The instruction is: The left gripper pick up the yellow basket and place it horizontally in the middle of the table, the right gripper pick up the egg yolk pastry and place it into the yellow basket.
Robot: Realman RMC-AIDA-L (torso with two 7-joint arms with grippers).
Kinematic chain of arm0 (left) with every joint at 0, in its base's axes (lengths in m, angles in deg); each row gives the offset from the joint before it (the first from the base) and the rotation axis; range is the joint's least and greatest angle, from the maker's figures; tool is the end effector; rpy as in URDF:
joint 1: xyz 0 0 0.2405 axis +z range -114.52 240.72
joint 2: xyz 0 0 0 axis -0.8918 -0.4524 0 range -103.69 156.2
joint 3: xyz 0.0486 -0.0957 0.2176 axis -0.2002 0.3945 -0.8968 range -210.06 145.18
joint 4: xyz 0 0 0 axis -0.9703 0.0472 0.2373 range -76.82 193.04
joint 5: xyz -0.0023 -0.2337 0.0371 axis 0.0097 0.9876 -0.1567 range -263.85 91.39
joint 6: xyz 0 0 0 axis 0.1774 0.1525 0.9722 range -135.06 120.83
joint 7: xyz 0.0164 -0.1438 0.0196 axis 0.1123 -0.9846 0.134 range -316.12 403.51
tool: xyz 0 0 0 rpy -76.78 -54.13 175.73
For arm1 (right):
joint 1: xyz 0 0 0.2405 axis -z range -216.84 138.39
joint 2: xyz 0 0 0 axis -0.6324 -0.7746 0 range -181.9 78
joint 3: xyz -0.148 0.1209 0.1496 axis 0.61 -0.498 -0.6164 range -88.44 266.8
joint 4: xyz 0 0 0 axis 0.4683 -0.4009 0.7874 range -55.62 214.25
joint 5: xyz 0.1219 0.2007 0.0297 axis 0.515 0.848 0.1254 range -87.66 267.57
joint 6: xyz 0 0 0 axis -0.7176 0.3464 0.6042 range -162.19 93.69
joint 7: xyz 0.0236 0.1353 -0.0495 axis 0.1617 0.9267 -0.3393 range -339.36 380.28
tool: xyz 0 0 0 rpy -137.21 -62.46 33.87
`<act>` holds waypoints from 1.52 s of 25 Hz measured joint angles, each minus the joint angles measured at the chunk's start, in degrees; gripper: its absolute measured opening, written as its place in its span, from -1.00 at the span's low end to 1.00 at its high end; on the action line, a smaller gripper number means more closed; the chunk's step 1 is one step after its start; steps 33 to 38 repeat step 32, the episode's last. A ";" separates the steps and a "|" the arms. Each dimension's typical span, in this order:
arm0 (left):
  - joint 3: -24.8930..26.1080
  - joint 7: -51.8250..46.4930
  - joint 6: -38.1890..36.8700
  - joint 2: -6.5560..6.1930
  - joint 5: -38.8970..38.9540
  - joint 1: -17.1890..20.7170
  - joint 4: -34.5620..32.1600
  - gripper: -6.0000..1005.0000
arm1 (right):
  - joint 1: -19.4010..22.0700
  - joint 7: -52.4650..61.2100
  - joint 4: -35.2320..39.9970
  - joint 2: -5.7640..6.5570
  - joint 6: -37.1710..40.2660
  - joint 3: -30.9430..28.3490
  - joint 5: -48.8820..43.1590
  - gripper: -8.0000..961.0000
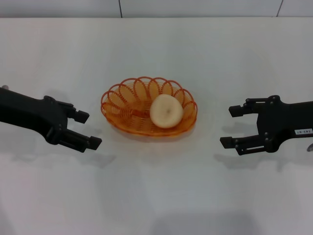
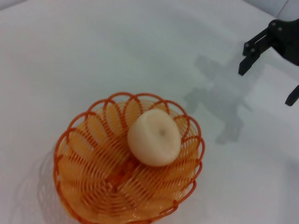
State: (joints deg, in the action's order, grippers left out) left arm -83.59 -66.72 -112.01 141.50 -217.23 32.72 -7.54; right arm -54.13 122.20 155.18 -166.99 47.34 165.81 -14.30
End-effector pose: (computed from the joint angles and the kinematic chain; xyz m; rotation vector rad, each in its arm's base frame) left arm -0.2315 0.3425 0.0723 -2.9440 -0.8133 -0.0232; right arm 0.1962 0.3289 0.0237 -2.8639 0.3943 0.3663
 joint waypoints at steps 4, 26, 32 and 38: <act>0.00 1.48 -0.06 0.01 1.00 0.21 0.00 0.77 | -0.23 -0.06 0.08 0.00 0.15 -0.03 0.09 0.67; -0.54 7.30 -1.60 1.40 4.97 -0.29 0.62 0.77 | -0.66 -0.11 0.42 0.09 2.60 -0.11 -0.46 0.67; -0.59 7.31 -1.70 1.47 4.97 -0.29 0.62 0.77 | -0.66 -0.14 0.46 0.09 3.38 -0.61 -0.51 0.67; -0.59 7.31 -1.70 1.47 4.97 -0.29 0.62 0.77 | -0.66 -0.14 0.46 0.09 3.38 -0.61 -0.51 0.67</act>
